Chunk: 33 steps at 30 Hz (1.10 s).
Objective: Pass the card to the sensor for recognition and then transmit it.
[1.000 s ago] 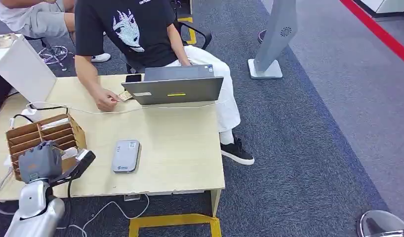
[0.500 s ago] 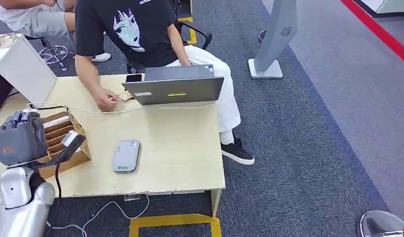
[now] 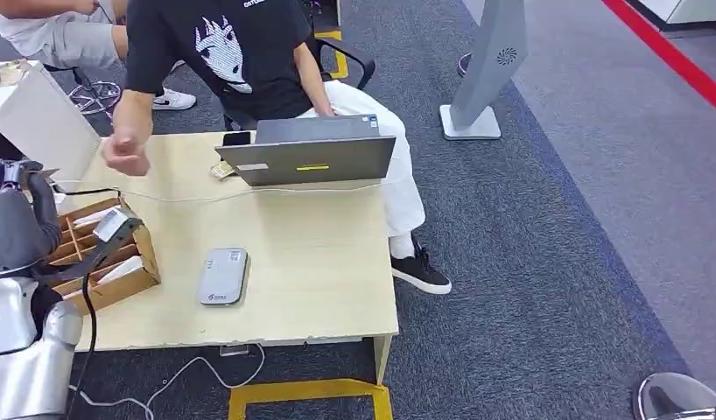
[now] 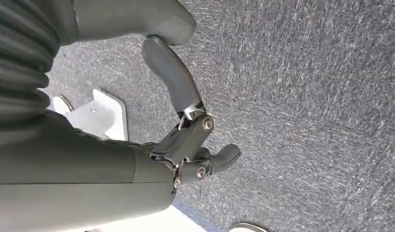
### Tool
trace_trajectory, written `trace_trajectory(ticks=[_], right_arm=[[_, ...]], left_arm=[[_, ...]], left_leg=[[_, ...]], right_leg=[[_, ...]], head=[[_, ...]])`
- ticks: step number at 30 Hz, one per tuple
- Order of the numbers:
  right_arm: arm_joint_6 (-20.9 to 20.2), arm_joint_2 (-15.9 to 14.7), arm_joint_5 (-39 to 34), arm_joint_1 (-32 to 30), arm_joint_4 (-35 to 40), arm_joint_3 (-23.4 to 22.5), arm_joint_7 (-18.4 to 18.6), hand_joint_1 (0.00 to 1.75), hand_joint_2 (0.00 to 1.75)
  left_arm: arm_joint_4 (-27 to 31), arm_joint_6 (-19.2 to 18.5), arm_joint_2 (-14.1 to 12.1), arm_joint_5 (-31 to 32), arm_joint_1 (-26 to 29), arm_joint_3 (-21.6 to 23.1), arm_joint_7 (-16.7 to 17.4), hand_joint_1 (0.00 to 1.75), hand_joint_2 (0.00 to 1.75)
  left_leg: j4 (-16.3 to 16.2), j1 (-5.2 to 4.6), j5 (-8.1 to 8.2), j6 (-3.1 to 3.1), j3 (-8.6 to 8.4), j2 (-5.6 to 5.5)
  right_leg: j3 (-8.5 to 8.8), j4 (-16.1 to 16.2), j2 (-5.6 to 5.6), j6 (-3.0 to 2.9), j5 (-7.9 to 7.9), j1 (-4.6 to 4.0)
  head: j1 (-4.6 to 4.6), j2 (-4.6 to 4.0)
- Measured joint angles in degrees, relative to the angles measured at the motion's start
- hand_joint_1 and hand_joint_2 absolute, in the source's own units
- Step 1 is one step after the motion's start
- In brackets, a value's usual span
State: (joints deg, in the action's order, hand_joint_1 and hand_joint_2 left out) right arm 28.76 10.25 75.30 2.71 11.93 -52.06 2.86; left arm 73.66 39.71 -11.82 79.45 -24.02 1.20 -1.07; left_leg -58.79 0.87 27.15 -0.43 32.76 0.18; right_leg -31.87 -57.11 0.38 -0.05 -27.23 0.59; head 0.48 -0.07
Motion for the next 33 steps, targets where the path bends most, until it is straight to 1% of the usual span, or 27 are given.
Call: trace_trajectory(ticks=[3, 5, 8, 10, 13, 17, 19, 22, 28, 29, 30, 33], right_arm=[[-0.02, 0.00, 0.02, 0.01, 0.00, -0.15, 0.00, 0.00, 1.75], [-0.07, 0.00, 0.04, 0.01, 0.00, -0.26, 0.00, 0.00, 1.75], [-0.17, 0.00, 0.13, 0.02, 0.00, -0.46, 0.02, 0.00, 1.75], [-0.26, 0.00, 0.11, 0.06, 0.00, -0.48, 0.02, 0.00, 1.75], [-0.35, 0.00, 0.04, 0.22, 0.00, -0.55, -0.02, 0.00, 1.75], [-0.39, 0.00, 0.07, 0.41, 0.00, -0.57, -0.11, 0.00, 1.75], [-0.42, 0.00, 0.09, 0.47, 0.00, -0.59, -0.17, 0.00, 1.75], [-0.42, 0.00, 0.11, 0.50, -0.02, -0.57, -0.39, 0.00, 1.75], [0.04, 0.02, 1.22, 0.58, -0.02, -0.59, -0.44, 0.00, 1.75], [0.07, 0.02, 1.22, 0.59, -0.02, -0.57, -0.35, 0.00, 1.75], [0.15, 0.02, 1.22, 0.58, -0.02, -0.57, -0.31, 0.00, 1.75], [0.22, 0.04, 1.88, 0.61, -0.02, -0.57, -0.11, 0.00, 1.75]], left_arm=[[0.00, 0.00, -0.26, 0.67, -0.18, 0.00, 0.43, 1.75, 1.75], [-0.48, 0.00, -0.79, 2.39, -0.65, 0.00, 1.58, 1.75, 1.75], [-2.98, 0.00, -2.01, 3.98, -2.60, 0.00, 2.80, 1.75, 1.75], [-5.19, -0.02, -2.34, 4.79, -4.13, 0.00, 2.89, 1.75, 1.75], [-7.61, -0.02, -2.08, 6.10, -6.04, 0.04, 2.75, 1.75, 1.75], [-9.00, -0.02, -0.92, 7.06, -7.57, 0.44, 2.71, 1.75, 1.75], [-9.38, 0.00, -0.57, 7.10, -7.85, 0.79, 2.16, 1.75, 1.75], [-8.83, 0.00, 0.20, 7.21, -7.56, 2.01, 1.20, 1.75, 1.75], [-2.36, 0.00, 1.81, 7.39, -6.07, 6.23, 1.03, 1.75, 1.75], [-0.86, 0.00, 1.99, 7.39, -5.71, 7.03, 1.05, 0.09, 1.75], [0.27, 0.00, 2.05, 7.43, -5.38, 7.48, 1.05, 0.00, 1.75], [4.62, 0.04, 2.16, 7.54, -4.67, 9.79, 1.57, 0.00, 1.75]], left_leg=[[0.00, -0.01, 0.00, 0.00, 0.01, 0.00], [0.00, -0.01, 0.00, 0.00, 0.01, 0.00], [0.00, -0.01, 0.00, 0.00, 0.00, 0.00], [0.00, -0.01, -0.03, 0.01, 0.00, 0.00], [0.00, -0.01, -0.05, 0.00, 0.00, 0.02], [0.00, -0.02, -0.05, 0.00, 0.01, 0.01], [0.00, -0.03, -0.05, 0.01, 0.01, 0.03], [-0.01, -0.03, -0.04, 0.01, 0.02, 0.03], [-0.03, -0.04, -0.03, 0.02, 0.17, 0.02], [-0.03, -0.04, -0.03, 0.02, 0.19, 0.03], [-0.03, -0.04, -0.02, 0.02, 0.21, 0.03], [-0.03, -0.06, 0.01, 0.06, 0.27, 0.01]], right_leg=[[0.00, 0.00, 0.00, 0.00, 0.00, 0.01], [-0.01, 0.01, 0.00, 0.00, 0.00, 0.01], [-0.02, 0.01, 0.00, 0.00, 0.00, 0.01], [-0.02, 0.01, 0.00, 0.00, 0.01, 0.01], [-0.04, 0.00, 0.02, -0.02, 0.04, 0.01], [-0.04, 0.01, 0.01, -0.01, 0.05, 0.01], [-0.04, 0.01, 0.04, -0.01, 0.05, 0.02], [-0.07, 0.01, 0.03, -0.01, 0.05, 0.02], [-0.16, 0.03, 0.04, 0.00, 0.05, 0.03], [-0.18, 0.03, 0.04, 0.00, 0.05, 0.03], [-0.19, 0.04, 0.04, 0.00, 0.05, 0.03], [-0.21, 0.06, 0.02, 0.01, 0.03, 0.04]], head=[[0.00, 0.00], [0.02, 0.00], [0.00, 0.00], [0.00, 0.00], [-0.02, 0.00], [0.00, 0.00], [0.02, 0.00], [0.00, 0.00], [0.00, 0.00], [0.00, 0.00], [0.00, 0.00], [0.04, 0.00]])
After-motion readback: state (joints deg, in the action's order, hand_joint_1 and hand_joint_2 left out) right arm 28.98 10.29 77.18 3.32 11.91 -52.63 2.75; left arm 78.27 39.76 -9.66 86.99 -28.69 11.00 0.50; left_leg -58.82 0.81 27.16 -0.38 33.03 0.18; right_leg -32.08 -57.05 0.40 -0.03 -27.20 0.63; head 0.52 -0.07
